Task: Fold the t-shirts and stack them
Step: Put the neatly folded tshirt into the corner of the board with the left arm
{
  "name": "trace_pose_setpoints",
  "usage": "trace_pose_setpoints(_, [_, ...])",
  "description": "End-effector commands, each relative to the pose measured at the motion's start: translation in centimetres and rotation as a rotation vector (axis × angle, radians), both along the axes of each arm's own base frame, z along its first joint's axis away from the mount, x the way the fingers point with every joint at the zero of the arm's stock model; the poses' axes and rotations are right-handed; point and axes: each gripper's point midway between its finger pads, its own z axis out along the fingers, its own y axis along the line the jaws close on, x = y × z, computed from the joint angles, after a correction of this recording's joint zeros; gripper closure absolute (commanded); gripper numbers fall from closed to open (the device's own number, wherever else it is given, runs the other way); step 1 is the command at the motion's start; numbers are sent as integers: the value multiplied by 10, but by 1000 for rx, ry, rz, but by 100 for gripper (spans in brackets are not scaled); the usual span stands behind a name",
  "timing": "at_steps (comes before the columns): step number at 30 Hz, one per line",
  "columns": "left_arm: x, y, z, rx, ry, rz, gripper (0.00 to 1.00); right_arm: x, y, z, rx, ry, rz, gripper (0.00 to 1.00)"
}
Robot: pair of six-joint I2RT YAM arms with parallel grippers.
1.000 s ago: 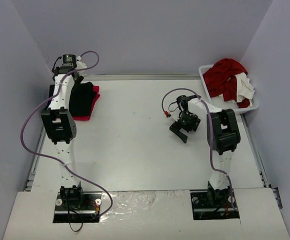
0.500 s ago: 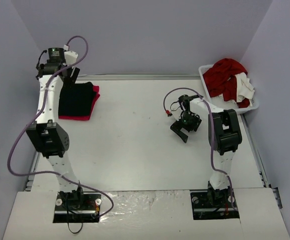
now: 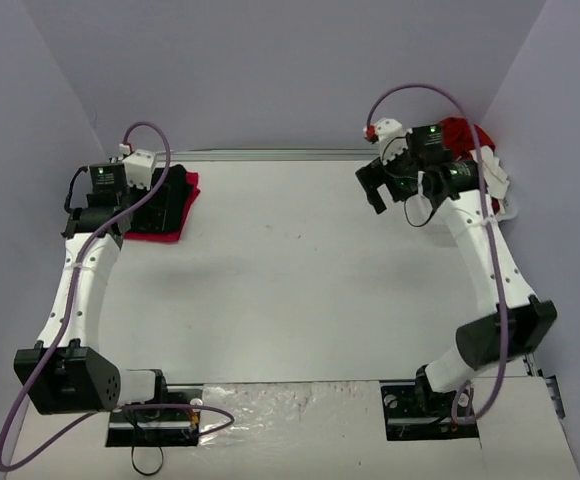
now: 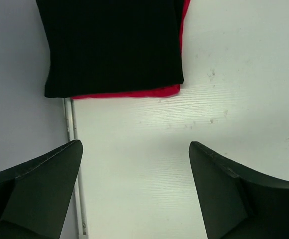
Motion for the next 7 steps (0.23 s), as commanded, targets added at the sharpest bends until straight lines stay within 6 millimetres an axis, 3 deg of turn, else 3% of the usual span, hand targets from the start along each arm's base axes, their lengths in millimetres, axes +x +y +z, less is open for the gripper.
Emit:
trace_pose_setpoints(1, [1,-14,21,-52,-104,-10,11,-21,-4,50,70,-94,-49,0])
trace_pose_setpoints(7, [-11,-15,26,-23,-135,-34,9,-35,-23,56,151,-148,-60,0])
